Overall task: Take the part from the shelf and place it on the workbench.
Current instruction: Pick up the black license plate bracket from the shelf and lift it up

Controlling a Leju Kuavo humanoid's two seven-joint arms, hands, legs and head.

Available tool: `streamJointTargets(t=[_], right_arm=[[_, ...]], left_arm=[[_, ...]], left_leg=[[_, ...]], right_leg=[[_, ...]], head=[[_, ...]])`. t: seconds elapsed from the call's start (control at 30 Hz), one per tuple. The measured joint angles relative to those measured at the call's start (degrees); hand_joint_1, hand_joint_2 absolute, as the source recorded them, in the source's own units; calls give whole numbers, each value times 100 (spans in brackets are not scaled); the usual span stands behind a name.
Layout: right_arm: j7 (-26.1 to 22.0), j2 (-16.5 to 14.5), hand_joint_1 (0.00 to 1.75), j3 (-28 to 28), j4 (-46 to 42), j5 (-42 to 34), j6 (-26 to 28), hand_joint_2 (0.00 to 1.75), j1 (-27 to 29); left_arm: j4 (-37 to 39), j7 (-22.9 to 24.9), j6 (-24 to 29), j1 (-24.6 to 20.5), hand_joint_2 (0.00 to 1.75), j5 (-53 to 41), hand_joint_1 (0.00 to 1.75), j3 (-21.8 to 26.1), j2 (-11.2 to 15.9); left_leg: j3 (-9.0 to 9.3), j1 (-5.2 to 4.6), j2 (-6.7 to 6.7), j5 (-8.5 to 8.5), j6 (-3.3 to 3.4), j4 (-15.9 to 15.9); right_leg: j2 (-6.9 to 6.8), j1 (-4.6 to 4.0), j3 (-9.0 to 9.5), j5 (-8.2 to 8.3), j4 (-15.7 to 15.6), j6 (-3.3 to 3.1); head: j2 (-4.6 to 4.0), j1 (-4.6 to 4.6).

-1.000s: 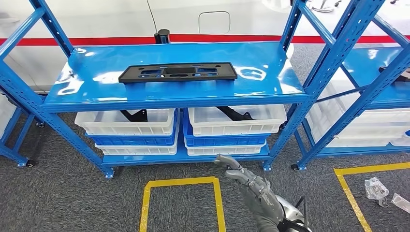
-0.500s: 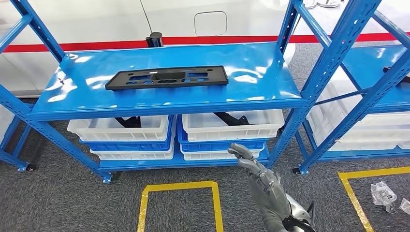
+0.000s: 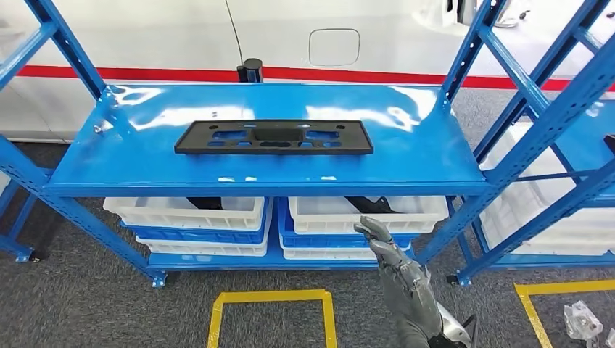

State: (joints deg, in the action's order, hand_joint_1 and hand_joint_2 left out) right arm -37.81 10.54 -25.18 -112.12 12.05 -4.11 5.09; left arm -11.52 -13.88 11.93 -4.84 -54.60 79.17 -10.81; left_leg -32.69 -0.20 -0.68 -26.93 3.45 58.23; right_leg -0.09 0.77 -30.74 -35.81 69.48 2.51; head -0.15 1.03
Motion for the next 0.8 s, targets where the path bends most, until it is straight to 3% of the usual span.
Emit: streamJointTargets(t=[0.07, 0.1, 0.13, 0.2, 0.23, 0.3, 0.37, 0.43, 0.5, 0.57, 0.6, 0.63, 0.7, 0.77, 0.8], right_arm=[[0, 2, 0, 21, -13, 41, 65, 0, 98], [0, 4, 0, 31, -22, 61, 97, 0, 141], [0, 5, 0, 42, -34, 80, 129, 0, 179], [0, 5, 0, 71, -66, 120, 192, 0, 258], [0, 4, 0, 83, -84, 143, 225, 0, 293], [0, 3, 0, 101, -137, 189, 302, 0, 353], [0, 0, 0, 107, -187, 242, 387, 0, 385], [0, -11, 0, 110, -204, 300, 460, 0, 415], [0, -26, 0, 110, -203, 342, 515, 0, 434], [0, -40, 0, 111, -193, 360, 550, 0, 444], [0, -45, 0, 113, -185, 365, 568, 0, 451], [0, -49, 0, 116, -172, 381, 593, 0, 457], [0, -64, 0, 133, -135, 469, 710, 0, 463], [0, -96, 0, 180, -79, 647, 927, 0, 469], [0, -116, 0, 213, -49, 741, 1054, 0, 470]], left_arm=[[2, -19, -26, 12, 0, -20, 0, -2, 2], [2, -22, -39, 20, 0, -32, 0, -2, 3], [3, -27, -54, 28, 0, -47, 0, -3, 4], [8, -41, -82, 40, 0, -71, 0, -4, 4], [14, -49, -98, 44, 0, -82, 0, -6, 4], [33, -60, -126, 51, 0, -99, 0, -10, 1], [47, -64, -132, 53, 0, -107, 0, -16, 3], [56, -67, -125, 48, 0, -110, 0, -22, 9], [61, -50, -75, 45, 0, -117, 0, -26, 19], [62, -6, 4, 57, 0, -137, 0, -28, 34], [62, 21, 41, 68, 0, -149, 0, -29, 44], [62, 46, 64, 77, 0, -160, 0, -32, 55], [70, 95, 88, 101, 0, -168, 0, -33, 72], [85, 130, 91, 119, 0, -168, 0, -33, 82], [92, 143, 94, 127, 0, -167, 0, -32, 86]], left_leg=[[131, -32, -41, -120, 36, 0], [212, -54, -57, -184, 49, 0], [301, -77, -69, -249, 58, -1], [450, -105, -87, -387, 69, -5], [510, -109, -99, -457, 57, -11], [643, -104, -107, -508, 4, -2], [731, -105, -82, -480, -60, 111], [609, -95, -42, -584, -128, 481], [216, -29, -19, -888, -232, 1045], [-203, 77, -6, -1115, -366, 1375], [-318, 132, 7, -1071, -434, 1321], [-348, 187, 28, -860, -501, 1089], [-305, 278, 95, -197, -600, 410], [-287, 296, 161, 139, -583, 81], [-297, 276, 173, 128, -538, 91]], right_leg=[[1, -34, -463, -241, 369, -61], [2, -58, -567, -233, 285, -62], [4, -89, -590, -105, 39, -49], [15, -168, -502, 398, -620, -43], [18, -202, -441, 561, -840, -84], [34, -241, -316, 659, -1024, -209], [41, -191, -86, 729, -1169, -307], [16, -95, 136, 809, -1281, -372], [-3, -34, 244, 783, -1329, -392], [18, 33, 306, 727, -1346, -341], [32, 74, 337, 688, -1347, -293], [43, 120, 387, 638, -1346, -235], [40, 179, 482, 517, -1326, -112], [24, 171, 522, 393, -1305, 13], [14, 156, 557, 345, -1304, 68]], head=[[0, -10], [0, -13], [0, -13], [0, 1], [0, 10], [0, 25], [-1, 7], [-3, 16], [-3, 39], [-2, 45], [-2, 47], [-2, 49], [-2, 62], [-2, 84], [-2, 88]])
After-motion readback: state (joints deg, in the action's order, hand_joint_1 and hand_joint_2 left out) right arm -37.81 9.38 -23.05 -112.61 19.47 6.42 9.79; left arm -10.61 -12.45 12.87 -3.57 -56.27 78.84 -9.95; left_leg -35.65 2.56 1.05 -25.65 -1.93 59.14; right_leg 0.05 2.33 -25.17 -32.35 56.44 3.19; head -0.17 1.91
